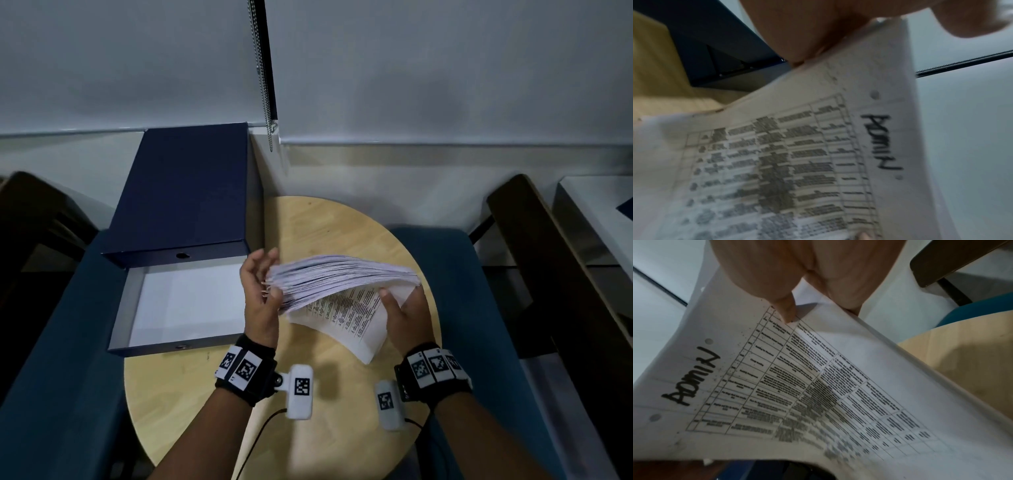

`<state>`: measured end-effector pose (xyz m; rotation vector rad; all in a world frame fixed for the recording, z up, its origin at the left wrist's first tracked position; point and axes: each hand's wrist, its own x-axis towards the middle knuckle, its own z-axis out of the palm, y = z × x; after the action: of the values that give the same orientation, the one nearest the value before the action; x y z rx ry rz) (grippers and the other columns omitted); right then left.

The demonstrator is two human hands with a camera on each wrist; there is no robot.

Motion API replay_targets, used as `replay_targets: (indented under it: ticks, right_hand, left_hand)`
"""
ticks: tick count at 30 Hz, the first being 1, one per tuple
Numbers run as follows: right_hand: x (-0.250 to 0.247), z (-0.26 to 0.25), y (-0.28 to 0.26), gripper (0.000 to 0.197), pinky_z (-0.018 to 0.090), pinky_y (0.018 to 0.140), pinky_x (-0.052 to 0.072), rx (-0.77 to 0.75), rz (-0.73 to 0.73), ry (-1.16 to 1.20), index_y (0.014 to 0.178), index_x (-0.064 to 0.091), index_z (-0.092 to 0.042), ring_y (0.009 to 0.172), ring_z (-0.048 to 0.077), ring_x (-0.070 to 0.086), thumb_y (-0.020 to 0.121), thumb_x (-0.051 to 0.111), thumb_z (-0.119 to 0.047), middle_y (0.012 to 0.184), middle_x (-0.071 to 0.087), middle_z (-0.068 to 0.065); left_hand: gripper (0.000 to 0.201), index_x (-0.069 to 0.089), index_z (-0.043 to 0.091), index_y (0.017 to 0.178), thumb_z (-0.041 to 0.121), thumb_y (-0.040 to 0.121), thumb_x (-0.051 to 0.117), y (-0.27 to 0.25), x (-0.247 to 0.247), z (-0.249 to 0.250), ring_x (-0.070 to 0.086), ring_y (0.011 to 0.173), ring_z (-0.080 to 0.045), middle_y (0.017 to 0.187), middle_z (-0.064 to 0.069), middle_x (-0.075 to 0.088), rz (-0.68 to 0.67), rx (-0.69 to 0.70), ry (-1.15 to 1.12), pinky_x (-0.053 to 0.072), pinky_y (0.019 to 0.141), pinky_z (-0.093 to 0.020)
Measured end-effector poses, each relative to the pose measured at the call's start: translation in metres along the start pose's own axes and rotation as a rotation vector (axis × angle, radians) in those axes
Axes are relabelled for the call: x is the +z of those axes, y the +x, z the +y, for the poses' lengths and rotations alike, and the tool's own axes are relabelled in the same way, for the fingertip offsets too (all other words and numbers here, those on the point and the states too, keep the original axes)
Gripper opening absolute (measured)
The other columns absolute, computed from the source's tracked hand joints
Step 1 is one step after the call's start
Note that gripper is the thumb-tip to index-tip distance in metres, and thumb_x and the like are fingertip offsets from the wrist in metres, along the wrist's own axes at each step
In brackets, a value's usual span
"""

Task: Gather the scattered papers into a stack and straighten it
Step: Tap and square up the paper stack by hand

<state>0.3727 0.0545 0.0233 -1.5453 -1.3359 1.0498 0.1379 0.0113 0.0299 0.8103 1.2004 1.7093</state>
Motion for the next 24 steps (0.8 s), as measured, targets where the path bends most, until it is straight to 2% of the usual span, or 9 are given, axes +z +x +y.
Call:
replay_targets:
  ticks: [4, 7, 10, 12, 15, 18, 20, 23, 24]
  right_hand:
    - [-0.015, -0.014, 0.009, 0.034, 0.033, 0.095, 0.048, -0.005, -0.004, 0.055, 0.119, 0.054, -0.025, 0.100, 0.001, 0.061, 0.090, 0.064, -0.010, 0.104, 0.064, -0.017]
    - [-0.027, -0.018, 0.014, 0.032, 0.043, 0.098, 0.051, -0.018, -0.082, 0.078, 0.115, 0.061, -0.028, 0.103, 0.012, 0.067, 0.086, 0.065, -0.016, 0.104, 0.072, -0.010]
    - [-0.027, -0.021, 0.014, 0.034, 0.049, 0.100, 0.049, -0.030, -0.154, 0.087, 0.115, 0.062, -0.032, 0.108, 0.017, 0.067, 0.082, 0.066, -0.025, 0.111, 0.072, -0.006]
    - [-0.022, -0.025, 0.011, 0.038, 0.048, 0.100, 0.050, -0.022, -0.144, 0.096, 0.119, 0.059, -0.030, 0.108, 0.014, 0.067, 0.083, 0.066, -0.025, 0.112, 0.071, -0.008]
    - [-0.011, -0.029, -0.001, 0.036, 0.029, 0.093, 0.048, -0.029, -0.070, 0.129, 0.117, 0.050, -0.032, 0.099, -0.001, 0.064, 0.091, 0.063, -0.011, 0.101, 0.067, -0.022]
    - [0.000, -0.021, -0.025, 0.042, 0.007, 0.080, 0.044, -0.010, -0.106, 0.100, 0.124, 0.037, -0.029, 0.089, -0.005, 0.059, 0.094, 0.059, -0.009, 0.100, 0.054, -0.023]
    - [0.003, -0.012, -0.036, 0.054, 0.005, 0.085, 0.044, 0.005, -0.123, 0.087, 0.127, 0.036, -0.035, 0.095, -0.006, 0.059, 0.088, 0.061, -0.006, 0.107, 0.057, -0.016]
    - [-0.003, -0.003, -0.033, 0.084, 0.020, 0.102, 0.043, -0.021, -0.107, 0.095, 0.118, 0.035, -0.065, 0.120, 0.005, 0.055, 0.070, 0.054, 0.001, 0.129, 0.055, -0.006]
    - [-0.006, -0.002, -0.029, 0.089, 0.021, 0.104, 0.042, -0.025, -0.119, 0.128, 0.117, 0.038, -0.066, 0.124, 0.007, 0.053, 0.066, 0.051, 0.006, 0.133, 0.053, -0.006]
  left_hand:
    - [0.126, 0.016, 0.015, 0.150, 0.051, 0.055, 0.089, 0.002, -0.026, -0.005, 0.026, 0.142, -0.037, 0.155, -0.013, 0.028, -0.222, -0.087, 0.192, 0.021, 0.118, -0.055]
    - [0.108, 0.031, 0.020, 0.147, 0.023, 0.057, 0.091, 0.004, -0.029, 0.000, 0.048, 0.131, -0.021, 0.143, -0.003, 0.050, -0.313, -0.204, 0.347, 0.044, 0.107, -0.049]
    - [0.073, 0.048, 0.015, 0.134, 0.014, 0.068, 0.079, 0.007, -0.014, 0.007, 0.064, 0.112, -0.024, 0.120, -0.004, 0.069, -0.290, -0.267, 0.193, 0.057, 0.084, -0.031]
    - [0.068, 0.048, 0.015, 0.134, 0.024, 0.074, 0.076, 0.006, -0.004, 0.008, 0.064, 0.113, -0.027, 0.122, -0.006, 0.068, -0.197, -0.209, 0.212, 0.055, 0.085, -0.030]
    - [0.067, 0.046, 0.017, 0.137, 0.040, 0.079, 0.072, -0.003, -0.001, -0.006, 0.059, 0.120, -0.023, 0.129, -0.007, 0.061, -0.078, -0.113, 0.326, 0.049, 0.098, -0.041]
    - [0.074, 0.051, 0.014, 0.130, 0.052, 0.072, 0.078, -0.019, 0.000, -0.020, 0.063, 0.114, -0.021, 0.122, -0.006, 0.065, -0.022, -0.132, 0.391, 0.050, 0.099, -0.049]
    - [0.076, 0.047, 0.014, 0.125, 0.040, 0.063, 0.084, -0.024, -0.004, -0.022, 0.065, 0.107, -0.012, 0.116, -0.002, 0.065, 0.015, -0.144, 0.343, 0.053, 0.095, -0.041]
    - [0.083, 0.047, 0.004, 0.129, 0.019, 0.058, 0.087, -0.018, -0.017, -0.024, 0.061, 0.117, -0.026, 0.125, -0.015, 0.061, -0.023, -0.133, 0.327, 0.049, 0.099, -0.049]
    - [0.079, 0.048, 0.003, 0.127, 0.008, 0.057, 0.084, -0.015, -0.021, -0.027, 0.061, 0.117, -0.025, 0.125, -0.016, 0.061, -0.035, -0.126, 0.334, 0.049, 0.099, -0.048]
